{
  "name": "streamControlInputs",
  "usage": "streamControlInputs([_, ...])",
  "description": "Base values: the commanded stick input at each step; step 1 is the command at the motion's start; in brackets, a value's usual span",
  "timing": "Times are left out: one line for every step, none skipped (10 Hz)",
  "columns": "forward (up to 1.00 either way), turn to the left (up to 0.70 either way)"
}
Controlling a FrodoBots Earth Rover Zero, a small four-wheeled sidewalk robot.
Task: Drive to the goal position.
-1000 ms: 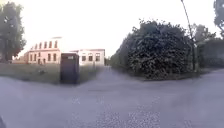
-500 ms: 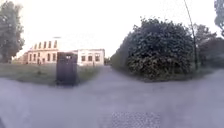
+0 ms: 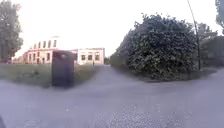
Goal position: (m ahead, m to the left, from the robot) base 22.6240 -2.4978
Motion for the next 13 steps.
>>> streamControlInputs([0.50,0.11])
streamControlInputs([0.50,0.50])
streamControlInputs([0.50,0.50])
streamControlInputs([0.50,0.50])
streamControlInputs([0.50,0.37])
streamControlInputs([0.50,0.00])
streamControlInputs([0.50,0.00])
streamControlInputs([0.50,0.00])
streamControlInputs([0.50,0.00])
streamControlInputs([0.50,0.00])
streamControlInputs([0.50,0.00])
streamControlInputs([0.50,0.00])
streamControlInputs([0.50,0.00])
